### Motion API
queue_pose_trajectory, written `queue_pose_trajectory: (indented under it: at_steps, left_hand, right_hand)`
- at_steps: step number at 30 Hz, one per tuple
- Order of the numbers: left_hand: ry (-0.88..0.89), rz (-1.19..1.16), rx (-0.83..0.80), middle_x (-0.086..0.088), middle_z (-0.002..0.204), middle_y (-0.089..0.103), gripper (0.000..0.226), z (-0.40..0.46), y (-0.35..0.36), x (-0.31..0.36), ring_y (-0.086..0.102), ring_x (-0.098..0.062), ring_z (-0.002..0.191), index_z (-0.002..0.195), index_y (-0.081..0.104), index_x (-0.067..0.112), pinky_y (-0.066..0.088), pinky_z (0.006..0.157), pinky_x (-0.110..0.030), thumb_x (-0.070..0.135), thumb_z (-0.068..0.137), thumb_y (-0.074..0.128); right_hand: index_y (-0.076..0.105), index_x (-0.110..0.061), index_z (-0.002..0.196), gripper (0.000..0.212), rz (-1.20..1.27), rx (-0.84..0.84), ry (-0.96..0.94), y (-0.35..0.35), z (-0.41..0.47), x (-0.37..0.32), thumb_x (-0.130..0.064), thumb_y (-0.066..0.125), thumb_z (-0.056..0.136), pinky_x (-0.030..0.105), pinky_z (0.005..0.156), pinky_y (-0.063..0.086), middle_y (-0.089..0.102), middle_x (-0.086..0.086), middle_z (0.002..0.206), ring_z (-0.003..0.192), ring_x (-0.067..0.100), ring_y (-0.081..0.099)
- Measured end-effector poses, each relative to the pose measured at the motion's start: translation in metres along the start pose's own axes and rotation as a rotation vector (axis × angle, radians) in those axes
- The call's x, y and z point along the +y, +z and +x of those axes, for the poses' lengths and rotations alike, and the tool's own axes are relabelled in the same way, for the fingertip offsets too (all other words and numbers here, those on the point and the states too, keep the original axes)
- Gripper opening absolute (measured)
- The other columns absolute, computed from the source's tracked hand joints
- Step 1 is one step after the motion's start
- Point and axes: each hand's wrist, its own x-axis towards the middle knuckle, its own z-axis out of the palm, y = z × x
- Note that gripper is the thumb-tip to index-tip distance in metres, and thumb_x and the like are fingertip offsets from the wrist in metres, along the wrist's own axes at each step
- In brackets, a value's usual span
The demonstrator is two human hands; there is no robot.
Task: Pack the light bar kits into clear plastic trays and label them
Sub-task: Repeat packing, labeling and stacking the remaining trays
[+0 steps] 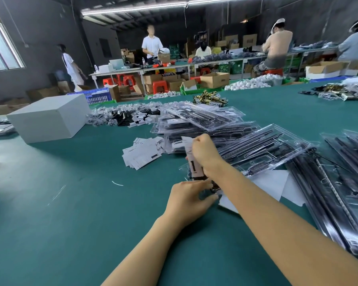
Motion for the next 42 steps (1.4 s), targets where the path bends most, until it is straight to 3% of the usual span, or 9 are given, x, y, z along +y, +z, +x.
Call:
queue_pose_trajectory:
  at_steps: [4,12,19,27,30,32,35,38,42]
  left_hand:
    - [-0.004,-0.055,0.041,0.01,0.104,0.073,0.024,-0.002,0.003,0.0,0.047,0.011,0.114,0.093,0.077,0.018,0.032,0.082,0.005,0.031,0.073,0.08]
    - [-0.077,-0.046,0.013,0.02,0.112,0.068,0.029,-0.001,0.004,-0.002,0.053,0.011,0.11,0.099,0.077,0.025,0.03,0.086,0.004,0.038,0.073,0.08]
    - [-0.132,-0.068,-0.002,0.025,0.112,0.066,0.029,-0.002,0.002,0.0,0.055,0.011,0.108,0.099,0.076,0.027,0.029,0.086,0.005,0.041,0.073,0.079]
    - [-0.123,-0.062,0.025,0.022,0.111,0.068,0.028,-0.004,0.001,0.004,0.05,0.012,0.111,0.098,0.076,0.026,0.029,0.085,0.006,0.039,0.074,0.079]
    - [-0.116,-0.055,0.029,0.021,0.112,0.068,0.027,-0.003,0.001,0.005,0.05,0.012,0.111,0.099,0.076,0.025,0.029,0.086,0.006,0.039,0.075,0.078]
    - [-0.105,-0.043,0.02,0.02,0.115,0.067,0.027,-0.004,0.001,0.006,0.05,0.011,0.113,0.1,0.076,0.024,0.029,0.085,0.006,0.039,0.077,0.077]
    - [-0.069,0.009,0.008,0.018,0.119,0.065,0.027,-0.005,0.001,0.008,0.055,0.007,0.112,0.103,0.075,0.023,0.031,0.085,0.002,0.038,0.081,0.074]
    - [-0.054,0.031,0.016,0.017,0.121,0.064,0.027,-0.005,0.001,0.009,0.057,0.004,0.112,0.105,0.074,0.022,0.033,0.088,-0.004,0.037,0.083,0.072]
    - [-0.03,0.067,0.034,0.018,0.123,0.063,0.026,-0.007,0.004,0.011,0.053,0.004,0.115,0.107,0.074,0.024,0.039,0.087,-0.013,0.038,0.085,0.069]
  right_hand:
    - [0.053,0.002,0.095,0.019,0.407,0.003,0.239,-0.054,-0.013,0.012,0.007,0.035,0.095,0.03,0.054,0.042,0.052,0.015,0.071,0.057,0.019,0.048]
    - [0.06,-0.005,0.106,0.018,0.765,0.046,0.328,-0.118,-0.047,0.041,0.002,0.053,0.092,0.038,0.06,0.053,0.063,0.012,0.084,0.078,0.023,0.059]
    - [0.069,-0.023,0.086,0.018,0.695,0.123,0.034,-0.12,-0.054,0.038,-0.006,0.062,0.086,0.02,0.065,0.039,0.066,-0.009,0.062,0.057,0.007,0.046]
    - [0.074,-0.015,0.091,0.02,0.711,-0.073,0.097,-0.116,-0.06,0.045,-0.014,0.054,0.091,0.031,0.083,0.045,0.072,-0.001,0.09,0.082,0.014,0.061]
    - [0.073,-0.01,0.083,0.014,0.748,-0.006,0.186,-0.113,-0.059,0.047,-0.021,0.064,0.087,0.029,0.071,0.046,0.073,0.003,0.083,0.073,0.014,0.062]
    - [0.07,-0.01,0.082,0.004,0.696,0.056,0.204,-0.11,-0.059,0.047,-0.011,0.071,0.078,0.024,0.06,0.043,0.072,0.004,0.074,0.066,0.012,0.06]
    - [0.059,-0.011,0.084,0.028,0.669,0.099,0.223,-0.108,-0.059,0.048,0.0,0.075,0.065,0.018,0.041,0.04,0.068,0.004,0.064,0.052,0.009,0.055]
    - [0.06,-0.015,0.096,0.03,0.597,0.117,0.25,-0.11,-0.059,0.047,0.004,0.071,0.076,0.017,0.038,0.042,0.07,0.005,0.069,0.05,0.01,0.056]
    - [0.06,-0.015,0.091,0.009,0.466,0.134,0.269,-0.119,-0.059,0.045,-0.008,0.065,0.088,0.018,0.037,0.044,0.066,0.005,0.068,0.046,0.013,0.061]
